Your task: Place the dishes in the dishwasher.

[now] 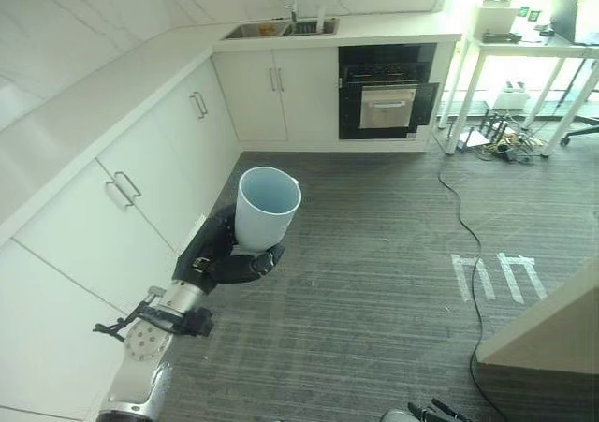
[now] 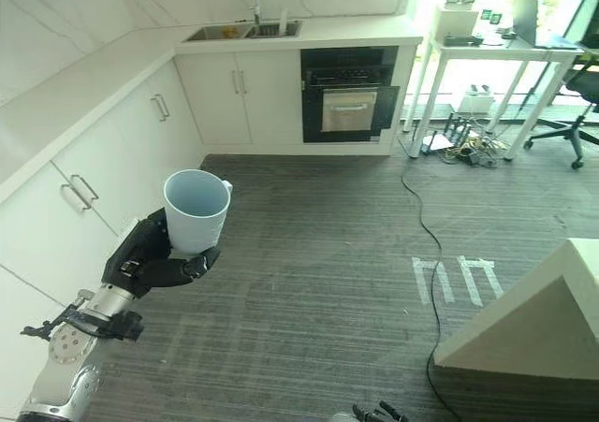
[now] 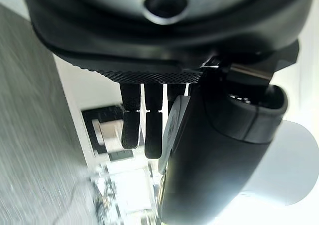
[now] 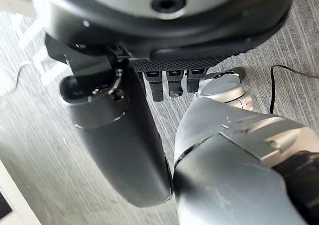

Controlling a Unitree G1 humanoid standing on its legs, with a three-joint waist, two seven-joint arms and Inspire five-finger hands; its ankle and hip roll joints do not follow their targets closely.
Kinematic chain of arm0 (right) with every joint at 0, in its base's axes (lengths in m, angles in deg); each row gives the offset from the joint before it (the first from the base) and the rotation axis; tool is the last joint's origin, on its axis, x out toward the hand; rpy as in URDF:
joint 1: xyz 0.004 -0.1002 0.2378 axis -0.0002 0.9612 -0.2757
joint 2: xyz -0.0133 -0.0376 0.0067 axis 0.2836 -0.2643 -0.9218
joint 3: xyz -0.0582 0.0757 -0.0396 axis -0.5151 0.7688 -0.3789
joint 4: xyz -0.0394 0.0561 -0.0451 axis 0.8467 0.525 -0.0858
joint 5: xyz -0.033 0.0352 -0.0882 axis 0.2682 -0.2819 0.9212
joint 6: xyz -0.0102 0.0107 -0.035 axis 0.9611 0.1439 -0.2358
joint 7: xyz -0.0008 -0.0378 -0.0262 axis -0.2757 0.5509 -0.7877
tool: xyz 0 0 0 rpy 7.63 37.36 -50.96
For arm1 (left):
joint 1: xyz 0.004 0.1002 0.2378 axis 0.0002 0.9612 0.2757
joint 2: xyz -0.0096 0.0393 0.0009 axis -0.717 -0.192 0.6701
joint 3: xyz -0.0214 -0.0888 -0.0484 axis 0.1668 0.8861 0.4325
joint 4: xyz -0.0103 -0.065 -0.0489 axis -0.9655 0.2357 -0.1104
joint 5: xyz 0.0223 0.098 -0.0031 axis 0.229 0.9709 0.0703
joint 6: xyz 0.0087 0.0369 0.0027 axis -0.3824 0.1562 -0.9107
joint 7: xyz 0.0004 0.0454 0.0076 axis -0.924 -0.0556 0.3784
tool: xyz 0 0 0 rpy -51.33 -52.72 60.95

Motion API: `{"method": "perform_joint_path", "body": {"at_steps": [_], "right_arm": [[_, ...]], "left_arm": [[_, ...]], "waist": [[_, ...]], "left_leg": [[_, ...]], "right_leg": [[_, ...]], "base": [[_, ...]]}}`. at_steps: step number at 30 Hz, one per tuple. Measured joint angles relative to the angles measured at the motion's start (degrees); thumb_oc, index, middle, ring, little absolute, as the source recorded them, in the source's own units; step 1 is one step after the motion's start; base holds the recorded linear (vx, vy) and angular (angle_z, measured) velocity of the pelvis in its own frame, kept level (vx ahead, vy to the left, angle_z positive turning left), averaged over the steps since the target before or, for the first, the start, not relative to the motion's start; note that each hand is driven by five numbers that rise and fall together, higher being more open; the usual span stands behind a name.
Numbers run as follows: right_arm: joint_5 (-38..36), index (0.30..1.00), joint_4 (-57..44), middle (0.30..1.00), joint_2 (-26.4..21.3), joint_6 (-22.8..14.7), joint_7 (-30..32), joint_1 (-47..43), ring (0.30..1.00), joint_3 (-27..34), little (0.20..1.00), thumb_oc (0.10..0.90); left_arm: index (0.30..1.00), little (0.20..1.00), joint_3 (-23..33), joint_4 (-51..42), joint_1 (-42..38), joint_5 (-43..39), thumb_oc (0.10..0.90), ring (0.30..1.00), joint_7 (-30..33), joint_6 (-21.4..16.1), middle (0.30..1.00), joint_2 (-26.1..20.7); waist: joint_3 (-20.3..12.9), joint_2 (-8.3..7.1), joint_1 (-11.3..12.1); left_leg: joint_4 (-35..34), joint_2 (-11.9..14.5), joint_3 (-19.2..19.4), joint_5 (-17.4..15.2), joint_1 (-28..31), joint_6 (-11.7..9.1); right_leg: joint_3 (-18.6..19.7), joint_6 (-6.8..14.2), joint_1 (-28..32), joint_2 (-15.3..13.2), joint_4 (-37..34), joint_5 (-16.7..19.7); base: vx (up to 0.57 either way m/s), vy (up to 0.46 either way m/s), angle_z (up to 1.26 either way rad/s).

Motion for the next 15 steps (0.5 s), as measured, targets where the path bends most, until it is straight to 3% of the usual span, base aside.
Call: {"method": "perform_joint_path", "body": {"at_steps": [2,4,5,9,13,14,15], "right_arm": [[-0.1,0.9,0.5,0.9,0.5,0.0,0.0,0.3,0.9,0.6,0.9,0.8],[-0.2,0.9,1.9,0.9,0.6,0.1,0.1,-0.4,0.9,1.1,0.9,0.8],[0.1,0.9,2.4,0.9,0.3,0.2,0.2,-0.4,0.9,1.3,0.9,0.8],[0.4,0.9,4.4,0.9,0.0,0.1,0.1,-0.2,0.9,3.3,0.9,0.8],[2.5,0.9,4.3,0.9,-3.6,-0.4,-0.9,-1.2,0.9,2.3,0.9,0.8],[2.6,0.9,4.0,0.9,-4.4,-0.6,-1.1,-1.7,0.9,0.8,0.9,0.8],[3.7,0.9,4.1,0.9,-4.6,-0.6,-1.1,-2.9,0.9,-0.5,0.9,0.8]], "left_arm": [[0.3,0.3,-0.1,0.1,-0.2,-0.2,0.4,0.3,0.1,0.0,0.3,0.0],[0.3,0.3,-0.1,0.1,-0.1,-0.1,0.4,0.3,0.4,0.0,0.3,0.0],[0.3,0.3,-0.1,0.0,-0.1,-0.1,0.4,0.3,0.7,0.0,0.3,0.0],[0.3,0.3,-2.2,0.0,-0.2,-0.1,0.4,0.3,1.6,0.0,0.3,0.0],[0.3,0.3,-2.9,0.0,0.7,-2.2,0.4,0.3,1.9,0.1,0.3,0.4],[0.3,0.3,-2.5,-0.1,1.1,-3.6,0.4,0.3,2.0,0.1,0.3,0.7],[0.3,0.3,-1.7,-0.4,2.3,-4.4,0.4,0.3,2.0,0.1,0.3,0.7]], "waist": [[-0.1,-0.29,-0.9],[-0.7,-0.6,-0.2],[-0.7,-0.6,0.3],[-0.8,-0.73,0.1],[-0.5,0.68,0.7],[-0.4,0.7,2.0],[0.0,-0.01,3.5]], "left_leg": [[-0.2,0.5,1.8,0.1,0.8,-0.3],[-1.1,1.0,5.6,0.0,1.9,-0.3],[-1.7,1.6,7.2,-0.4,2.6,0.0],[-1.8,2.1,7.6,-0.1,4.2,-0.6],[-2.1,2.4,5.1,-0.2,3.6,-1.1],[-1.8,0.1,-0.1,-1.1,3.1,-1.4],[0.0,-2.6,-6.6,-2.9,2.4,0.6]], "right_leg": [[0.4,-0.4,-0.3,0.0,-0.4,0.2],[-2.7,-1.1,-1.4,-1.9,-0.7,0.8],[-4.5,-0.4,-1.3,-2.3,-1.6,1.9],[-4.0,-0.6,-0.4,-1.3,-1.8,3.3],[-4.6,-0.9,-0.8,-1.4,-0.1,2.3],[-2.8,-1.0,-1.9,-0.8,0.4,2.1],[-0.1,-2.0,-2.6,0.3,0.2,2.9]], "base": [[-0.01,-0.026,-0.47],[0.02,-0.061,-0.87],[0.02,-0.086,-0.79],[0.0,-0.096,-0.25],[-0.02,-0.079,0.12],[0.01,-0.019,-0.49],[-0.03,0.012,-1.4]]}}
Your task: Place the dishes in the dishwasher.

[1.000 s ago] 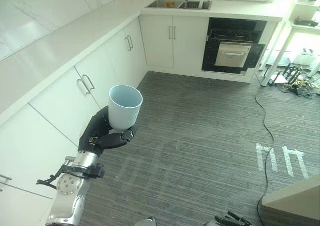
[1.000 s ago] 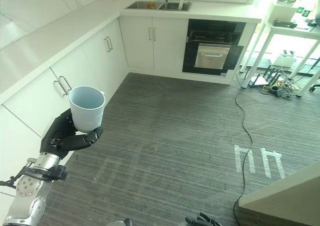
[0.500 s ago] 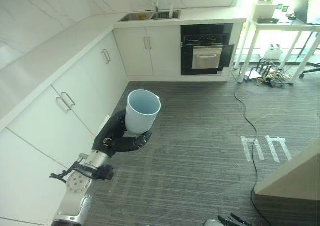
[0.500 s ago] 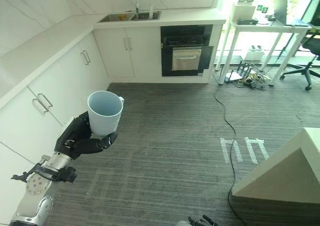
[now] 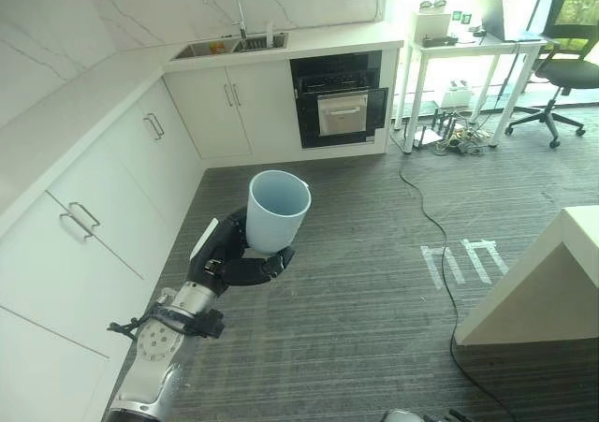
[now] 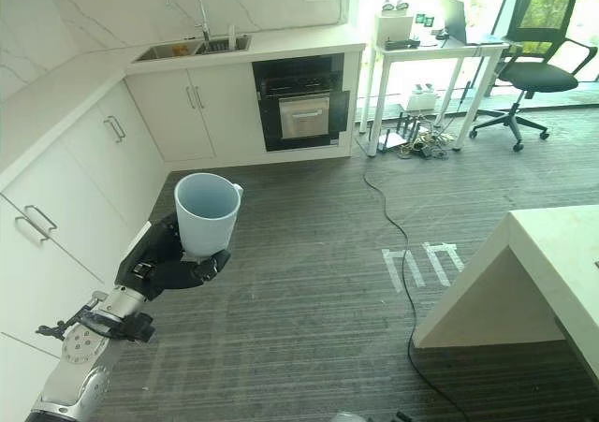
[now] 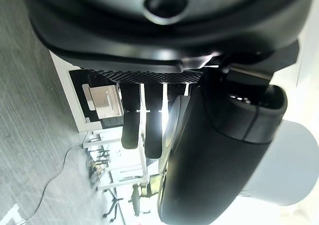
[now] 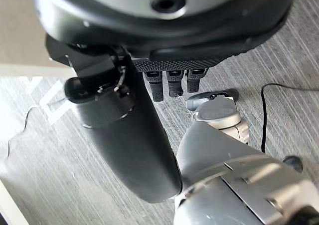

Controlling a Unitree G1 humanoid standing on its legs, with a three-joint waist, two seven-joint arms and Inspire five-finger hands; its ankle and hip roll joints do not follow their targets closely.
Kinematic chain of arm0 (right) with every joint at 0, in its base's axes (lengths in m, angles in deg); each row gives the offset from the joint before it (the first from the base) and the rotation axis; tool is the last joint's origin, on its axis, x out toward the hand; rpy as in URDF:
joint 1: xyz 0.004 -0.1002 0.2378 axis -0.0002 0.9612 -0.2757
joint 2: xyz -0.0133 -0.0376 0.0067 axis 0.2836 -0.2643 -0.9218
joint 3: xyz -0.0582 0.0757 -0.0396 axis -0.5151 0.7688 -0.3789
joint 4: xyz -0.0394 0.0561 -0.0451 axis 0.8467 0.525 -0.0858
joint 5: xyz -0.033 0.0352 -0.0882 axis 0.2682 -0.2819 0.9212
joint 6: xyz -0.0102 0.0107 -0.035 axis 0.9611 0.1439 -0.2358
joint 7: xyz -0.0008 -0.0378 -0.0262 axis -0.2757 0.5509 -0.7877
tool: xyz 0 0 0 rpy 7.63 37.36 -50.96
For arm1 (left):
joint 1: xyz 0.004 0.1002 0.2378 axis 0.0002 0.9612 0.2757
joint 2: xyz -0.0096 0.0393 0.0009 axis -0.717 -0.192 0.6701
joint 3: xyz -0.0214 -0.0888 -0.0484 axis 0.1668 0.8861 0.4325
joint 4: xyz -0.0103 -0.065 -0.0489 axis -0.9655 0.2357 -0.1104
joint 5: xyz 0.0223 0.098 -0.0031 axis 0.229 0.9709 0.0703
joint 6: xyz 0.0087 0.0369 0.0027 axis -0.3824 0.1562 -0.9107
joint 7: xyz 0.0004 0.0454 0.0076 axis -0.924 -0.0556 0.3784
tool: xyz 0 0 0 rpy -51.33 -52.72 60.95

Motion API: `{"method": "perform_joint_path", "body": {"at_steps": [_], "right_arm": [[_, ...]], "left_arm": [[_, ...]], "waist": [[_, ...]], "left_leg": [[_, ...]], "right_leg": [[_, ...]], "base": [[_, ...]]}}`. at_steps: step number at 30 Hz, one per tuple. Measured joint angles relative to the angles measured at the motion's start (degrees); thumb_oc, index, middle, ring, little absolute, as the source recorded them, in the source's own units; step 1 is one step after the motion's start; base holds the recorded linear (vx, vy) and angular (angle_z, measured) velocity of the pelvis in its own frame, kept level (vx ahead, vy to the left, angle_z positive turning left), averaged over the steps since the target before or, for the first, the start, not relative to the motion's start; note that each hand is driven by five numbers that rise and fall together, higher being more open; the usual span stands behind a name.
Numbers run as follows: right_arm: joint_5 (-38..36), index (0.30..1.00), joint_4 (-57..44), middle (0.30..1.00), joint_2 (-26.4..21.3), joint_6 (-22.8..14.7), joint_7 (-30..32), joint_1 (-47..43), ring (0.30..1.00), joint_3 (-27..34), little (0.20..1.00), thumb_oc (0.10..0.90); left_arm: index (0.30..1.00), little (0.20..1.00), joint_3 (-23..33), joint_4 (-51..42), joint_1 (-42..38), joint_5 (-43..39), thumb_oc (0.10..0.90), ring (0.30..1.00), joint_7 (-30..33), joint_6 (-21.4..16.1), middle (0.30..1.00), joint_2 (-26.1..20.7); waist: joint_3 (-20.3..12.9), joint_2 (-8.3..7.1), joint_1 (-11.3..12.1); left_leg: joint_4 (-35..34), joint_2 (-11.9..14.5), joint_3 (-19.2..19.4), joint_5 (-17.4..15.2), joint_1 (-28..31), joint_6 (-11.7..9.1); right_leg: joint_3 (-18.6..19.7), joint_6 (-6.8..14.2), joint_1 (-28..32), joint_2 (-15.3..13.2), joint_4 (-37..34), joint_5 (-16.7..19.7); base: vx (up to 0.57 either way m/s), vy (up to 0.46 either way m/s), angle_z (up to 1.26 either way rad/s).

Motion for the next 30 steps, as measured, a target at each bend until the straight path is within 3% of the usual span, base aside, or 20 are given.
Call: {"method": "perform_joint_path", "body": {"at_steps": [1,2,3,5,7,8,9,10,12,14,16,17,19,21,22,24,25,27,30], "right_arm": [[1.0,0.9,0.0,0.9,-0.8,-0.1,-0.1,-2.2,0.9,-2.6,0.9,0.8],[0.9,0.9,0.0,0.9,-0.9,-0.3,-0.6,-3.3,0.9,-3.2,0.9,0.8],[0.8,0.9,0.1,0.9,-0.6,-0.3,-0.9,-4.3,0.9,-3.5,0.9,0.8],[0.8,0.9,0.2,0.9,0.0,0.2,-1.3,-4.3,0.9,-3.3,0.9,0.8],[0.8,0.9,1.2,0.9,1.6,0.9,-1.3,-2.1,0.9,-2.8,0.9,0.8],[0.7,0.9,1.9,0.9,2.1,1.3,-1.8,-1.1,0.9,-1.7,0.9,0.8],[0.5,0.9,2.0,0.9,2.2,1.1,-2.0,-0.7,0.9,-0.3,0.9,0.8],[1.0,0.9,2.2,0.9,2.5,1.9,-2.5,0.7,0.9,0.3,0.9,0.8],[-7.2,0.9,2.1,0.9,2.6,2.0,-3.7,0.8,0.9,-0.8,0.9,0.8],[-10.4,0.9,1.6,0.9,4.2,2.1,-5.6,0.4,0.9,-1.3,0.9,0.8],[-10.4,0.9,0.4,0.9,4.9,2.3,-5.5,0.9,0.9,-2.5,0.9,0.8],[-10.2,0.9,-1.5,0.9,4.4,2.1,-5.4,0.9,0.9,-2.9,0.9,0.8],[-8.6,0.9,-3.5,0.9,4.1,2.2,-5.1,0.6,0.9,-3.2,0.9,0.8],[-8.1,0.9,-6.1,0.9,3.3,2.7,-4.2,0.3,0.9,-4.1,0.9,0.8],[-8.3,0.9,-6.1,0.9,3.0,2.6,-3.8,-0.6,0.9,-4.1,0.9,0.8],[-9.8,0.9,-4.8,0.9,2.2,2.5,-2.7,-2.0,0.9,-3.3,0.9,0.8],[-10.6,0.9,-4.8,0.9,1.8,2.3,-2.2,-2.0,0.9,-2.5,0.9,0.8],[-10.5,0.9,-6.9,0.9,1.0,2.3,0.3,-1.3,0.9,-1.2,0.9,0.8],[-11.0,0.9,-8.0,0.9,2.2,2.2,3.0,-1.4,0.9,-0.8,0.9,0.8]], "left_arm": [[0.3,0.3,1.5,-0.2,2.7,-0.3,0.4,0.3,0.0,-1.0,0.3,1.1],[0.3,0.3,1.5,0.2,2.8,-0.2,0.4,0.3,-0.3,-0.9,0.3,1.0],[0.3,0.3,1.5,0.5,2.7,-0.1,0.4,0.3,-0.8,-0.9,0.3,0.8],[0.3,0.3,1.5,0.4,1.9,-0.1,0.4,0.3,-1.8,-0.9,0.3,0.8],[0.3,0.3,1.5,0.6,0.0,-0.1,0.4,0.3,-1.7,-0.9,0.3,-0.1],[0.3,0.3,1.5,0.5,0.0,-0.1,0.4,0.3,-1.5,-0.9,0.3,-0.1],[0.3,0.3,1.5,0.5,-0.1,-0.1,0.4,0.3,-1.4,-1.0,0.3,-0.1],[0.3,0.3,1.5,0.6,0.1,0.0,0.4,0.3,-1.2,-1.0,0.3,-0.1],[0.3,0.3,-1.7,3.1,-3.3,3.4,0.4,0.3,3.8,-3.5,0.3,-0.4],[0.3,0.3,-3.0,4.8,-7.7,3.7,0.4,0.3,6.0,-3.6,0.3,0.2],[0.3,0.3,-3.2,4.6,-9.5,5.0,0.4,0.3,6.1,-3.7,0.3,0.5],[0.3,0.3,-3.6,4.6,-9.6,5.7,0.4,0.3,6.5,-3.7,0.3,0.5],[0.3,0.3,-3.7,4.5,-9.7,7.2,0.4,0.3,6.5,-3.7,0.3,0.5],[0.3,0.3,-3.7,4.0,-10.0,6.7,0.4,0.3,6.9,-3.6,0.3,0.5],[0.3,0.3,-3.7,3.8,-10.7,6.6,0.4,0.3,6.7,-3.5,0.3,0.6],[0.3,0.3,-3.7,4.1,-11.4,6.1,0.4,0.3,4.7,-3.1,0.3,1.3],[0.3,0.3,-3.7,4.3,-11.5,6.0,0.4,0.3,4.0,-3.1,0.3,1.8],[0.3,0.3,-4.1,4.6,-12.5,4.6,0.4,0.3,3.3,-3.1,0.3,2.7],[0.3,0.3,-4.9,5.8,-14.7,4.7,0.4,0.3,3.4,-3.0,0.3,2.8]], "waist": [[0.1,0.22,2.1],[0.2,0.18,3.8],[0.1,0.32,4.4],[0.3,-0.19,3.3],[0.7,-2.25,1.5],[0.5,-2.13,1.2],[0.7,-1.49,1.5],[-1.3,-1.09,1.4],[-1.2,-1.22,0.6],[-1.2,-1.08,-1.5],[-1.0,-0.96,-2.1],[-0.7,-0.61,-3.2],[0.0,0.18,-3.2],[1.4,-0.79,-2.9],[2.9,-1.84,-2.4],[5.9,-3.3,-1.4],[6.1,-2.78,-1.6],[6.9,0.27,-2.6],[6.8,0.98,-3.5]], "left_leg": [[2.0,-6.2,-14.1,-3.4,-1.4,4.6],[2.1,-8.2,-16.8,-3.1,-2.1,4.6],[2.4,-7.7,-15.2,-3.2,-2.0,3.7],[2.5,-6.4,-12.9,-3.4,-2.4,4.0],[3.2,-4.6,-8.6,-3.4,-3.2,3.6],[3.2,-3.8,-7.4,-2.7,-3.2,2.6],[3.3,-3.3,-7.0,-2.4,-3.8,2.0],[1.2,-3.1,-7.3,-1.3,-2.0,1.2],[1.6,-3.4,-7.7,-1.3,-2.6,1.1],[1.9,-2.8,-7.8,-1.4,-3.1,1.2],[2.0,-2.3,-7.7,-1.6,-3.2,0.8],[2.0,-1.9,-8.1,-1.8,-3.2,0.5],[1.0,-1.1,-7.6,-1.4,-2.7,1.1],[0.5,-1.6,-7.2,-0.5,-1.3,1.7],[2.5,-2.3,-7.2,1.0,-1.1,-0.5],[7.8,-3.0,-6.8,0.9,-4.7,-1.2],[5.4,-2.7,-5.4,0.7,-5.7,-1.0],[5.5,-0.4,-2.4,-1.2,-7.1,1.2],[12.3,-3.9,-4.3,-4.4,-8.1,3.4]], "right_leg": [[5.3,-1.2,-0.9,1.7,-2.2,1.9],[6.9,-1.0,-1.9,2.5,-2.5,2.7],[6.5,-0.3,-2.2,2.4,-2.4,3.2],[4.2,0.7,-1.8,1.6,-2.4,3.2],[2.3,1.7,-1.9,-0.1,-1.2,2.0],[1.4,1.7,-1.8,-0.3,-1.7,1.9],[1.3,1.7,-1.8,0.0,-2.2,2.0],[0.7,0.9,0.0,0.0,-3.2,3.0],[1.9,0.7,-0.5,0.7,-2.5,2.7],[2.1,1.0,-0.6,1.5,-2.3,2.9],[3.9,0.9,-1.9,2.6,0.1,1.5],[4.0,-0.1,-2.2,3.0,0.5,0.5],[4.0,-0.9,-2.2,3.9,0.7,0.0],[4.5,-2.2,-3.5,3.3,4.9,-2.5],[5.4,-3.1,-4.0,2.5,7.3,-3.9],[5.9,-3.1,-2.8,1.6,6.6,-4.2],[4.9,-2.9,-2.5,1.1,6.2,-4.1],[1.7,-2.5,-1.5,1.7,5.8,-4.0],[3.4,-0.3,-1.8,0.4,5.2,-3.0]], "base": [[-0.05,0.056,-1.83],[-0.03,0.072,-1.73],[-0.04,0.081,-0.89],[-0.04,0.086,0.02],[-0.04,0.073,0.72],[-0.04,0.072,0.51],[-0.02,0.052,0.18],[0.01,0.044,-0.01],[0.04,0.015,0.1],[0.07,-0.039,0.0],[0.05,-0.04,-0.05],[0.07,-0.003,0.03],[0.12,0.018,0.0],[0.12,0.089,-0.03],[0.12,0.198,0.0],[0.17,0.425,0.06],[0.19,0.508,0.37],[0.17,0.367,0.33],[0.29,0.344,-0.18]]}}
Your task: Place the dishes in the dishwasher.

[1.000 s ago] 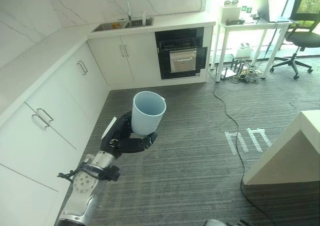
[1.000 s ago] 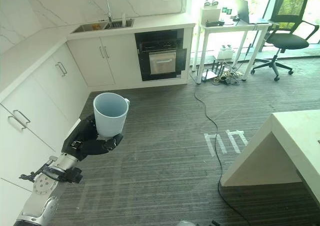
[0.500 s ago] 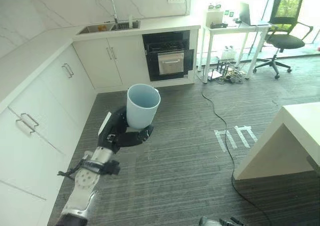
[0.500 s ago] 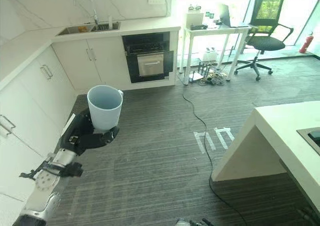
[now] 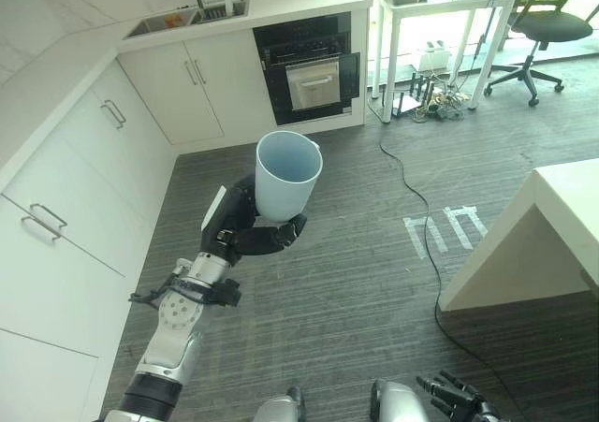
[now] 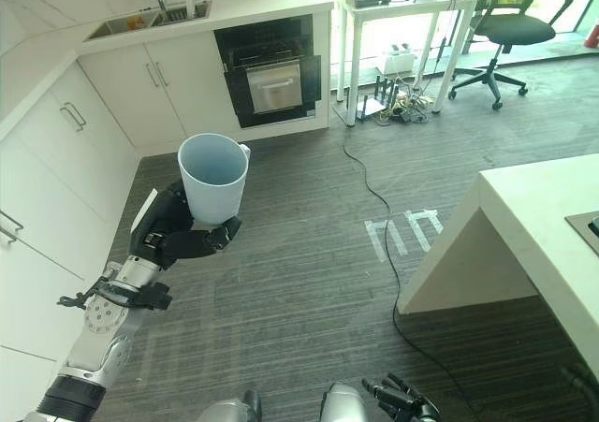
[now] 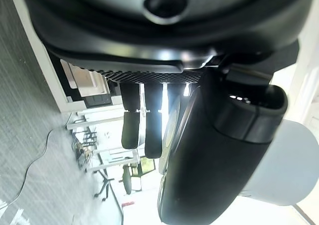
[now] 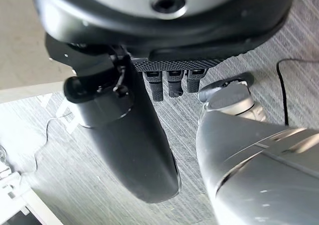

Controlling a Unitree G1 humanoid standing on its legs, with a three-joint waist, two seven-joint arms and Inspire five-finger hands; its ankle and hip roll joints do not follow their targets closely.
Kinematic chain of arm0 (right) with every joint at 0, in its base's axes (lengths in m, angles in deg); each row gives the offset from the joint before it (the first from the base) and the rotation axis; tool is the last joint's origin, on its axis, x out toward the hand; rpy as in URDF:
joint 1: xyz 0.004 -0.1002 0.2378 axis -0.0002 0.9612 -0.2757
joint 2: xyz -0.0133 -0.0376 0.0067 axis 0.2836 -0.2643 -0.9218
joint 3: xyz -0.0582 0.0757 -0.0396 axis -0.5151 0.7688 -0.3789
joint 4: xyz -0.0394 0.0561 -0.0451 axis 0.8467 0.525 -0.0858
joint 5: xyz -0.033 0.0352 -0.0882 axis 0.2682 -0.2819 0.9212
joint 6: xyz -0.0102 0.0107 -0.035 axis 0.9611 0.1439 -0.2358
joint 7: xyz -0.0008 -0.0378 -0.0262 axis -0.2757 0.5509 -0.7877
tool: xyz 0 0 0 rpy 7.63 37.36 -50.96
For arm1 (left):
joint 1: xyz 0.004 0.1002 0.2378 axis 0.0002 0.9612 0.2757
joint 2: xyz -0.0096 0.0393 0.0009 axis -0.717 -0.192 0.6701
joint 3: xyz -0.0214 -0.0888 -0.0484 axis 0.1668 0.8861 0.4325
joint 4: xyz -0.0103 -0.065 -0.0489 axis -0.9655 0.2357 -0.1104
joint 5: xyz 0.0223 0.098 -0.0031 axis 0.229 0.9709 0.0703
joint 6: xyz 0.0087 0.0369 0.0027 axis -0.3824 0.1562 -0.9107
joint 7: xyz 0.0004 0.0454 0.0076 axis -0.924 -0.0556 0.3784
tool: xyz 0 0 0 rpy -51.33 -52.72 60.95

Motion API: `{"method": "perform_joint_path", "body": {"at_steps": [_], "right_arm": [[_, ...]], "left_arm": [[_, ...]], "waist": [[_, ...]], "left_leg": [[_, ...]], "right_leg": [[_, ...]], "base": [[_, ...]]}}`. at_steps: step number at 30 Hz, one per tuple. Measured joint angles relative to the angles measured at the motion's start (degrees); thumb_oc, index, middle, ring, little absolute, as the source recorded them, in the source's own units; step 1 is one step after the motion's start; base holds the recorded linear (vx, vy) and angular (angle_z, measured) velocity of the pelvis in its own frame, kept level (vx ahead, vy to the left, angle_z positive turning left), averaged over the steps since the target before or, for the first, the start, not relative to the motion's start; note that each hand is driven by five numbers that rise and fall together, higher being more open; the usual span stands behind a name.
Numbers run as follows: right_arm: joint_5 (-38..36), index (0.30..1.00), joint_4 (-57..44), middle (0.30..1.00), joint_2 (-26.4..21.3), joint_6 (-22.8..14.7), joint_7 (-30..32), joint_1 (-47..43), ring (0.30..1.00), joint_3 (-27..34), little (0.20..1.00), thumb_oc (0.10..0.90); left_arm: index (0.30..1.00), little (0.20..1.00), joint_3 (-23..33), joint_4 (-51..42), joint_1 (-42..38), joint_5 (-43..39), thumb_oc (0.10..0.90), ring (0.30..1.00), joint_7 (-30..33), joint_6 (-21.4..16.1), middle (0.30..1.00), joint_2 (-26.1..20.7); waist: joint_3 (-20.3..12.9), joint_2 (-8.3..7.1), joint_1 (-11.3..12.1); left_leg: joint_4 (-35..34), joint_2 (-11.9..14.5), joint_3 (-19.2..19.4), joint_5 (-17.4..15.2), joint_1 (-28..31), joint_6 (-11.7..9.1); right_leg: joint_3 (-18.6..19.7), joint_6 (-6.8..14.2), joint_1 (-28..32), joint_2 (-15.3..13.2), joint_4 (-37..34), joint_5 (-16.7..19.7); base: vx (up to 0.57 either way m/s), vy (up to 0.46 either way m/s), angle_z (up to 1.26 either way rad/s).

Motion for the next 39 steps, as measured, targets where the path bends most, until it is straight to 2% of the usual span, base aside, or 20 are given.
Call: {"method": "perform_joint_path", "body": {"at_steps": [3,4,5,9,13,16,17,18,19,20,22,24,25,26,27,29,32,34,37,39], "right_arm": [[0.6,0.9,-0.5,0.9,4.0,0.3,1.4,2.5,0.9,-0.6,0.9,0.8],[0.3,0.9,-0.4,0.9,5.2,-0.5,1.6,2.9,0.9,-0.8,0.9,0.8],[0.2,0.9,-3.6,0.9,4.0,-2.1,1.9,2.2,0.9,-1.5,0.9,0.8],[0.7,0.9,-8.2,0.9,3.2,-2.3,1.9,2.1,0.9,-3.5,0.9,0.8],[0.7,0.9,-6.9,0.9,3.2,-2.2,2.0,2.2,0.9,-3.9,0.9,0.8],[0.0,0.9,-5.3,0.9,4.2,-3.1,1.6,2.2,0.9,-1.7,0.9,0.8],[0.1,0.9,-4.9,0.9,4.1,-3.1,1.5,2.0,0.9,-1.8,0.9,0.8],[0.1,0.9,-0.4,0.9,4.1,-3.2,1.7,0.2,0.9,-1.6,0.9,0.8],[0.6,0.9,0.0,0.9,3.6,-3.0,2.0,0.1,0.9,-1.7,0.9,0.8],[0.8,0.9,-0.3,0.9,2.1,-3.1,2.1,-0.3,0.9,-1.9,0.9,0.8],[1.0,0.9,1.1,0.9,1.3,-4.2,1.5,-1.9,0.9,-2.1,0.9,0.8],[2.9,0.9,3.9,0.9,1.7,-4.7,1.3,-4.5,0.9,-2.1,0.9,0.8],[2.9,0.9,4.0,0.9,2.0,-4.9,1.2,-4.6,0.9,-2.2,0.9,0.8],[2.9,0.9,4.1,0.9,2.3,-5.5,0.3,-4.5,0.9,-2.3,0.9,0.8],[2.9,0.9,3.7,0.9,1.8,-6.7,-0.3,-4.8,0.9,-2.2,0.9,0.8],[2.9,0.9,3.9,0.9,1.5,-6.6,0.0,-4.5,0.9,-2.5,0.9,0.8],[2.9,0.9,4.4,0.9,0.5,-5.9,1.6,-5.0,0.9,-2.8,0.9,0.8],[2.9,0.9,4.6,0.9,0.5,-5.3,2.1,-4.1,0.9,-2.8,0.9,0.8],[3.1,0.9,3.3,0.9,-0.3,-4.5,3.7,-1.9,0.9,-2.8,0.9,0.8],[4.6,0.9,3.1,0.9,-1.9,-5.2,5.3,0.1,0.9,-1.9,0.9,0.8]], "left_arm": [[0.3,0.3,-1.0,1.0,-3.1,0.9,0.4,0.3,0.3,0.8,0.3,0.1],[0.3,0.3,-0.6,1.0,-3.5,2.2,0.4,0.3,1.5,0.7,0.3,-0.5],[0.3,0.3,0.4,2.5,-2.5,3.0,0.4,0.3,3.9,0.7,0.3,-1.2],[0.3,0.3,0.8,0.3,-1.0,8.2,0.4,0.3,5.2,0.9,0.3,-4.5],[0.3,0.3,1.5,-0.8,-1.5,9.3,0.4,0.3,5.4,1.8,0.3,-5.0],[0.3,0.3,3.1,-0.8,0.0,9.3,0.4,0.3,4.8,2.2,0.3,-5.2],[0.3,0.3,3.3,-1.3,0.5,9.3,0.4,0.3,4.8,2.2,0.3,-5.0],[0.3,0.3,3.8,-2.4,4.5,9.2,0.4,0.3,4.8,2.2,0.3,-4.5],[0.3,0.3,3.8,-3.3,7.6,9.3,0.4,0.3,4.5,2.2,0.3,-4.3],[0.3,0.3,3.9,-4.4,9.1,9.4,0.4,0.3,4.0,2.2,0.3,-4.1],[0.3,0.3,5.3,-6.4,9.0,9.2,0.4,0.3,3.9,2.2,0.3,-3.6],[0.3,0.3,6.0,-8.3,8.0,8.7,0.4,0.3,3.0,2.1,0.3,-4.0],[0.3,0.3,6.0,-8.0,8.0,8.7,0.4,0.3,2.4,2.1,0.3,-4.7],[0.3,0.3,6.0,-7.4,8.0,8.6,0.4,0.3,2.1,2.0,0.3,-5.8],[0.3,0.3,5.9,-7.2,7.6,8.5,0.4,0.3,2.2,2.0,0.3,-5.8],[0.3,0.3,4.8,-5.7,6.3,8.5,0.4,0.3,2.1,2.0,0.3,-4.8],[0.3,0.3,4.5,-4.5,5.5,8.6,0.4,0.3,2.2,1.8,0.3,-2.8],[0.3,0.3,4.5,-2.0,6.3,8.7,0.4,0.3,2.2,2.1,0.3,-2.1],[0.3,0.3,6.5,-0.2,8.8,8.8,0.4,0.3,2.2,2.1,0.3,-0.6],[0.3,0.3,6.8,-0.4,9.5,9.2,0.4,0.3,2.1,2.0,0.3,-0.2]], "waist": [[-0.3,0.02,-0.7],[-0.1,-0.61,-0.8],[0.0,-0.41,-0.4],[0.2,-1.22,-1.0],[0.8,-3.81,-1.6],[0.7,-3.21,-1.4],[0.5,-2.61,-1.3],[0.3,-0.86,-0.9],[-0.6,-0.69,-0.9],[-1.5,-0.54,0.6],[-1.6,-2.43,2.6],[-1.0,-3.72,5.1],[-0.6,-4.38,5.1],[-0.4,-5.68,5.3],[-0.3,-4.55,4.3],[-0.1,-3.22,3.2],[1.2,0.42,4.7],[1.9,0.68,5.0],[2.0,-0.31,5.7],[-0.4,2.23,5.8]], "left_leg": [[1.3,-1.5,-1.6,-2.2,0.2,2.9],[1.9,-2.8,-0.8,-2.7,0.1,4.5],[3.7,-2.2,2.0,-5.0,0.1,4.8],[-1.6,-3.6,1.9,-3.9,1.6,4.6],[-3.9,-10.8,2.2,-5.2,4.7,4.9],[-4.4,-12.3,1.7,-7.3,9.4,6.2],[-6.4,-11.6,1.9,-8.1,11.3,4.7],[-7.6,-9.8,0.6,-7.1,16.0,3.2],[-5.8,-9.3,0.0,-5.3,18.6,0.1],[-4.2,-9.5,0.2,-0.6,19.4,-3.4],[14.6,-9.1,3.1,7.8,9.2,-2.3],[35.7,-3.5,4.6,7.1,-6.0,-0.7],[34.4,-2.1,4.4,5.7,-8.9,-0.3],[22.7,-2.5,5.0,3.9,-9.5,0.7],[0.8,-1.3,6.8,4.8,-8.5,0.5],[-18.8,-2.5,6.0,7.2,-5.7,-0.6],[-16.0,1.2,-1.4,9.1,-16.6,-2.3],[-11.9,3.7,0.4,9.8,-21.0,-3.1],[-6.0,3.7,4.5,8.4,-17.5,-0.7],[-7.3,1.6,3.9,3.7,-11.1,-0.1]], "right_leg": [[-2.0,2.5,4.9,-1.2,-6.5,1.4],[-3.2,3.9,3.3,-2.5,-2.5,6.5],[-3.7,4.1,-3.6,-4.1,10.3,6.2],[-4.5,2.2,-3.8,6.1,-1.3,-0.9],[-5.0,3.1,-12.3,1.5,0.5,1.7],[-5.3,1.1,-11.1,1.2,-2.7,3.5],[-6.2,0.1,-9.4,2.1,-1.7,3.1],[-5.8,-4.1,-4.6,5.7,-3.5,2.8],[-5.1,-7.9,-1.2,5.8,-3.4,3.5],[-4.5,-8.7,0.7,5.6,-2.6,0.6],[-1.7,-10.2,1.9,4.9,-1.9,-2.1],[-1.5,-10.6,5.7,6.2,-4.0,-3.2],[-1.7,-10.2,8.5,6.6,-5.6,-3.3],[-1.7,-8.2,11.1,6.1,-7.8,-4.3],[-2.3,-6.7,14.0,7.3,-8.8,-5.2],[-2.0,-5.2,16.9,8.2,-9.8,-6.1],[2.6,-4.5,18.4,10.8,-11.7,-6.9],[2.6,-3.3,21.0,9.7,-11.9,-7.7],[0.8,-1.2,26.4,5.0,-13.2,-9.9],[1.6,2.1,29.1,4.0,-13.3,-12.7]], "base": [[0.18,0.24,0.12],[0.25,0.134,-0.4],[0.28,-0.003,-0.63],[0.33,-0.103,-0.12],[0.4,-0.14,0.22],[0.46,-0.167,0.24],[0.77,-0.221,0.17],[0.77,-0.246,0.19],[0.77,-0.326,-0.15],[0.53,-0.298,-0.09],[0.31,-0.187,-0.32],[0.28,-0.001,-0.32],[0.34,0.119,-0.2],[0.44,0.267,-0.25],[0.48,0.348,-0.23],[0.47,0.332,-0.1],[0.43,0.237,-0.47],[0.45,0.341,-0.61],[0.41,0.299,-0.8],[0.38,0.217,-0.62]]}}
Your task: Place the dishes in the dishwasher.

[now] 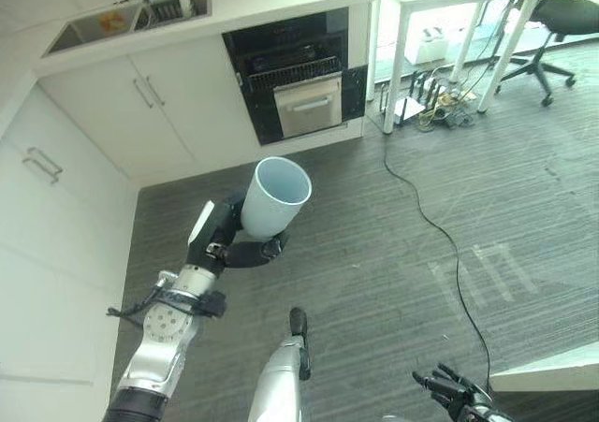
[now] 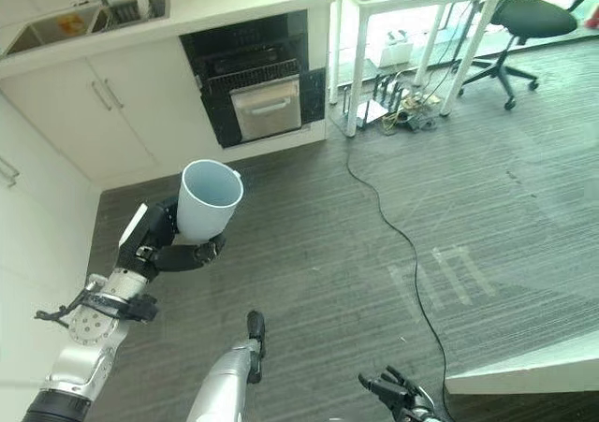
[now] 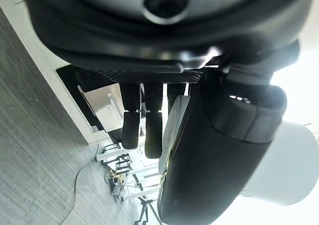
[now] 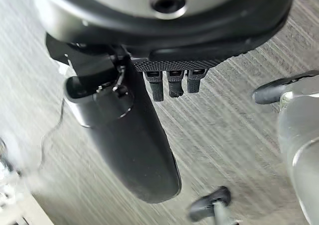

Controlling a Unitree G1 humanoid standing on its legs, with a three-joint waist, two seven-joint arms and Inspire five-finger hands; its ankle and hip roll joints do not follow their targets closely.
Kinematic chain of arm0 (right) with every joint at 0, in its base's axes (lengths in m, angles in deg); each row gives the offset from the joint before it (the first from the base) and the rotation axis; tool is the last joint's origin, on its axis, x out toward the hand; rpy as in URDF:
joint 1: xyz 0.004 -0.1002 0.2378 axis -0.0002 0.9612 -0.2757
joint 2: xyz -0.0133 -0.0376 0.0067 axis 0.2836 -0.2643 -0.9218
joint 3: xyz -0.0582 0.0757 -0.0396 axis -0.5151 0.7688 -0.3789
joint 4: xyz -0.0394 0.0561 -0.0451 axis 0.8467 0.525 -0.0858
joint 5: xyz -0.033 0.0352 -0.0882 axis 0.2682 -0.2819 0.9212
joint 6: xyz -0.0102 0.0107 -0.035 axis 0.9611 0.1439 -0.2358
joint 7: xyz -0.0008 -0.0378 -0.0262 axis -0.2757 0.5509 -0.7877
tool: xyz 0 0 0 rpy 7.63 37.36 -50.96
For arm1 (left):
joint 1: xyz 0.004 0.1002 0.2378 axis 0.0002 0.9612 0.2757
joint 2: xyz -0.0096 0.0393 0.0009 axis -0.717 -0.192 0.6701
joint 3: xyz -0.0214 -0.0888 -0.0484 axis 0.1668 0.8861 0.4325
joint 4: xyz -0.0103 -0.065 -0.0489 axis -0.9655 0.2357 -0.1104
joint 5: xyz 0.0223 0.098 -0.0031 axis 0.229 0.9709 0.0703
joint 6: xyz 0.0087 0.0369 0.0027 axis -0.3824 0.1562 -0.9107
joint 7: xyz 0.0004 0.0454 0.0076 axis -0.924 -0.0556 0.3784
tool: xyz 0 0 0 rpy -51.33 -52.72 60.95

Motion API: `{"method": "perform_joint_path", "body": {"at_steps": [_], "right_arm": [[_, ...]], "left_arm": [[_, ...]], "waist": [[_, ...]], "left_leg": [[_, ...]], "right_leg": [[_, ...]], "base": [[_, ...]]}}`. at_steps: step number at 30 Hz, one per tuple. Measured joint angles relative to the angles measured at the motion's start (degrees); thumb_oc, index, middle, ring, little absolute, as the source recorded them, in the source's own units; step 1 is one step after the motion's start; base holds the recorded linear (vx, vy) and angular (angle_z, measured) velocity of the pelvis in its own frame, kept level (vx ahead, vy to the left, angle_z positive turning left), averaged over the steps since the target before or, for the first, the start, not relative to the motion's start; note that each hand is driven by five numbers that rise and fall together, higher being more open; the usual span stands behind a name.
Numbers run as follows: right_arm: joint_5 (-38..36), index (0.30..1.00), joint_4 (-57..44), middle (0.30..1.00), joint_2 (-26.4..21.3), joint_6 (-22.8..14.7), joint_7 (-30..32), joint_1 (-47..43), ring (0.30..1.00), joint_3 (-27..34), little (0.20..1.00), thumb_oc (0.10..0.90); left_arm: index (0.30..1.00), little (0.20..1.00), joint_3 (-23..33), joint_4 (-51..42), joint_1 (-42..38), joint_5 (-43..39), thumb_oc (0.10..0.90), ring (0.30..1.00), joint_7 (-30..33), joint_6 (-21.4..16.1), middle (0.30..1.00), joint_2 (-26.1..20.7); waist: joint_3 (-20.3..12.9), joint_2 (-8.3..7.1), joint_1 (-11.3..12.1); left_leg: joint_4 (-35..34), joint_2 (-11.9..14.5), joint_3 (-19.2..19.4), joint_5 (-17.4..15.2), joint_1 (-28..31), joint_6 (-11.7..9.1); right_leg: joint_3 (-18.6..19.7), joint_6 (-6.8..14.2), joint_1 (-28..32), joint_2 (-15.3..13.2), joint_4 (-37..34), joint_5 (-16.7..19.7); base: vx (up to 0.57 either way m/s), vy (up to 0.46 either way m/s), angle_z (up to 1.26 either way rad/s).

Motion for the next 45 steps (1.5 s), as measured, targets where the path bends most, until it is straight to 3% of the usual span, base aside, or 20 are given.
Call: {"method": "perform_joint_path", "body": {"at_steps": [2,5,7,8,10,11,12,14,18,20,22,25,27,31,33,36,38,41,43,45], "right_arm": [[0.6,0.9,0.1,0.9,2.9,-0.2,1.2,2.2,0.9,1.6,0.9,0.8],[2.9,0.9,-1.7,0.9,6.8,-0.5,2.0,3.1,0.9,1.7,0.9,0.8],[6.9,0.9,-4.0,0.9,8.6,-3.0,2.1,3.0,0.9,-0.9,0.9,0.8],[9.2,0.9,-5.1,0.9,9.2,-5.3,2.8,2.7,0.9,-3.4,0.9,0.8],[10.4,0.9,-11.1,0.9,6.2,-7.8,3.3,1.3,0.9,-6.8,0.9,0.8],[10.4,0.9,-11.1,0.9,6.4,-8.3,3.8,-1.0,0.9,-7.3,0.9,0.8],[9.4,0.9,-9.8,0.9,7.7,-7.9,4.1,-0.9,0.9,-6.1,0.9,0.8],[8.8,0.9,-7.3,0.9,7.0,-7.8,4.3,-1.9,0.9,-4.7,0.9,0.8],[5.0,0.9,-4.1,0.9,8.7,-7.7,3.1,-2.0,0.9,0.8,0.9,0.8],[5.0,0.9,-2.3,0.9,8.2,-6.3,4.1,-1.4,0.9,-0.6,0.9,0.8],[5.5,0.9,-1.2,0.9,6.4,-5.9,4.5,-1.9,0.9,-1.5,0.9,0.8],[7.2,0.9,0.8,0.9,2.1,-7.7,2.5,-1.8,0.9,-0.9,0.9,0.8],[7.1,0.9,2.8,0.9,2.1,-8.5,2.4,-2.8,0.9,-0.8,0.9,0.8],[7.1,0.9,2.5,0.9,2.4,-8.8,1.1,-3.1,0.9,-1.9,0.9,0.8],[7.2,0.9,2.7,0.9,2.2,-8.2,1.6,-3.1,0.9,-3.3,0.9,0.8],[9.7,0.9,1.2,0.9,2.3,-7.3,2.4,-4.3,0.9,-5.6,0.9,0.8],[10.1,0.9,-1.5,0.9,3.0,-6.6,3.1,-2.9,0.9,-6.7,0.9,0.8],[10.1,0.9,-1.6,0.9,4.0,-5.7,5.1,0.2,0.9,-4.2,0.9,0.8],[11.7,0.9,-2.8,0.9,3.5,-6.0,6.1,0.5,0.9,-1.8,0.9,0.8],[13.2,0.9,-3.6,0.9,3.7,-6.0,7.3,1.0,0.9,-0.4,0.9,0.8]], "left_arm": [[0.3,0.3,0.7,-0.3,-1.3,0.6,0.4,0.3,-0.5,0.0,0.3,-0.1],[0.3,0.3,1.5,-0.6,-1.9,0.9,0.4,0.3,-1.4,0.0,0.3,-0.6],[0.3,0.3,1.4,-0.2,-3.9,0.9,0.4,0.3,-2.0,-0.2,0.3,-3.7],[0.3,0.3,1.1,0.9,-4.2,0.9,0.4,0.3,-1.8,-0.6,0.3,-4.7],[0.3,0.3,1.0,1.0,-4.6,1.1,0.4,0.3,-1.5,-1.8,0.3,-5.2],[0.3,0.3,0.2,1.3,-4.7,2.0,0.4,0.3,-0.7,-2.4,0.3,-6.0],[0.3,0.3,-1.6,-2.0,-5.2,2.4,0.4,0.3,-0.7,-2.8,0.3,-11.2],[0.3,0.3,0.0,-1.0,-3.1,2.4,0.4,0.3,1.7,-0.7,0.3,-8.2],[0.3,0.3,0.0,0.2,-2.7,2.2,0.4,0.3,1.5,1.0,0.3,-7.3],[0.3,0.3,0.1,-1.6,-1.3,1.9,0.4,0.3,1.4,1.0,0.3,-5.9],[0.3,0.3,0.3,-6.6,1.1,1.8,0.4,0.3,2.0,1.1,0.3,-5.8],[0.3,0.3,0.4,-10.4,0.9,1.7,0.4,0.3,0.5,1.2,0.3,-5.2],[0.3,0.3,0.4,-9.7,0.4,1.7,0.4,0.3,-0.1,1.1,0.3,-5.9],[0.3,0.3,0.2,-6.9,1.1,1.6,0.4,0.3,-0.9,1.3,0.3,-6.8],[0.3,0.3,-0.4,-6.7,0.9,1.7,0.4,0.3,-0.9,1.0,0.3,-4.9],[0.3,0.3,0.2,-4.3,4.7,1.6,0.4,0.3,-1.0,1.0,0.3,-1.8],[0.3,0.3,1.5,-2.7,5.0,1.6,0.4,0.3,-2.3,1.0,0.3,-1.9],[0.3,0.3,1.8,-4.8,4.9,1.6,0.4,0.3,-3.3,-0.4,0.3,-2.7],[0.3,0.3,2.2,-4.5,3.1,1.7,0.4,0.3,-3.0,-0.3,0.3,-1.2],[0.3,0.3,2.0,-3.3,-1.2,1.8,0.4,0.3,-3.3,-0.3,0.3,-2.1]], "waist": [[-1.3,-4.01,-0.7],[-1.9,-4.4,-1.5],[-0.7,-3.95,-2.6],[-0.4,-3.86,-4.0],[1.4,-1.13,-4.2],[3.6,-4.35,-4.6],[3.8,-7.01,-5.1],[4.4,-8.43,-3.2],[3.6,-5.43,-6.2],[2.3,-3.94,-5.6],[-0.4,-3.33,-5.0],[-1.2,-7.08,-1.7],[-0.7,-7.94,-0.9],[0.1,-6.75,-1.5],[0.9,-3.58,-0.1],[2.6,1.93,2.7],[2.1,-0.67,1.8],[0.6,-2.28,0.3],[0.2,-3.1,-1.2],[0.1,-3.59,-1.9]], "left_leg": [[0.4,-6.0,-0.5,5.8,1.8,1.4],[-1.9,-8.7,1.1,4.8,4.8,3.1],[4.0,-9.0,1.6,-0.5,9.0,9.6],[4.0,-9.9,1.2,-1.2,10.6,9.0],[-1.7,-9.4,0.8,-0.1,12.6,5.2],[5.6,-9.2,-0.5,-3.9,9.5,-1.2],[17.7,-2.8,-10.9,-9.9,4.9,2.1],[18.1,-5.3,-7.0,-12.5,6.6,3.2],[12.1,-6.9,-7.0,-14.9,15.4,2.5],[5.5,-4.1,-7.4,-14.0,22.7,-0.5],[3.8,-0.4,-8.5,-10.3,26.9,-4.6],[26.7,1.1,-6.4,3.9,15.3,-0.8],[30.4,0.4,-5.8,-0.4,8.0,0.0],[2.9,-5.5,-1.7,1.0,6.0,0.1],[-8.3,-6.8,-3.9,4.9,3.9,-1.3],[-6.1,-5.4,-8.3,7.1,-3.6,-0.9],[-2.1,-6.1,-0.3,6.7,-1.2,3.6],[-9.2,-7.9,0.2,10.4,11.0,13.1],[-11.9,-8.8,-1.0,11.2,12.7,13.0],[-11.1,-9.8,-2.1,9.9,13.6,10.7]], "right_leg": [[0.4,2.3,0.5,-5.2,5.1,-2.6],[-4.6,0.7,-1.3,-5.0,11.2,2.6],[-5.0,5.4,-14.7,-10.7,39.8,11.5],[-3.5,4.7,-22.8,-11.1,46.8,9.8],[-3.5,3.3,-34.5,-3.3,40.5,7.8],[-3.6,-0.5,-35.7,-2.1,27.5,8.6],[-3.3,4.3,-38.3,-4.0,14.0,12.5],[-2.4,4.1,-42.9,-6.1,8.3,14.3],[1.7,4.1,-41.8,-5.1,8.6,18.7],[-3.7,-1.2,-36.1,-3.5,8.1,21.3],[-5.7,-5.9,-34.7,-0.9,14.0,14.0],[-1.2,-11.6,-29.1,2.5,13.3,9.3],[-2.5,-10.7,-26.0,3.3,11.2,9.6],[-2.9,-9.3,-17.3,5.8,3.6,8.9],[-3.8,-6.1,-15.5,7.1,3.1,5.7],[-0.8,-8.6,-13.0,10.9,3.8,5.5],[-2.1,-7.5,-8.5,9.4,0.4,4.9],[-3.9,-1.8,-10.5,9.6,12.6,-0.1],[-4.5,-0.8,-17.6,3.3,20.2,-4.8],[-2.7,3.6,-19.0,-2.6,10.8,-0.7]], "base": [[0.39,0.247,0.08],[0.34,0.277,0.47],[0.19,0.066,0.49],[0.22,-0.113,0.11],[0.21,-0.178,0.16],[0.42,-0.327,0.87],[0.46,-0.328,0.61],[0.54,-0.34,-0.2],[0.56,-0.379,-0.09],[0.59,-0.348,0.09],[0.65,-0.453,0.01],[0.46,-0.503,-0.23],[0.31,-0.052,-0.05],[0.35,0.072,-0.05],[0.38,0.162,-0.29],[0.28,0.166,-1.04],[0.25,0.208,-0.56],[0.22,0.185,-0.02],[0.23,0.233,0.0],[0.17,0.17,0.42]]}}
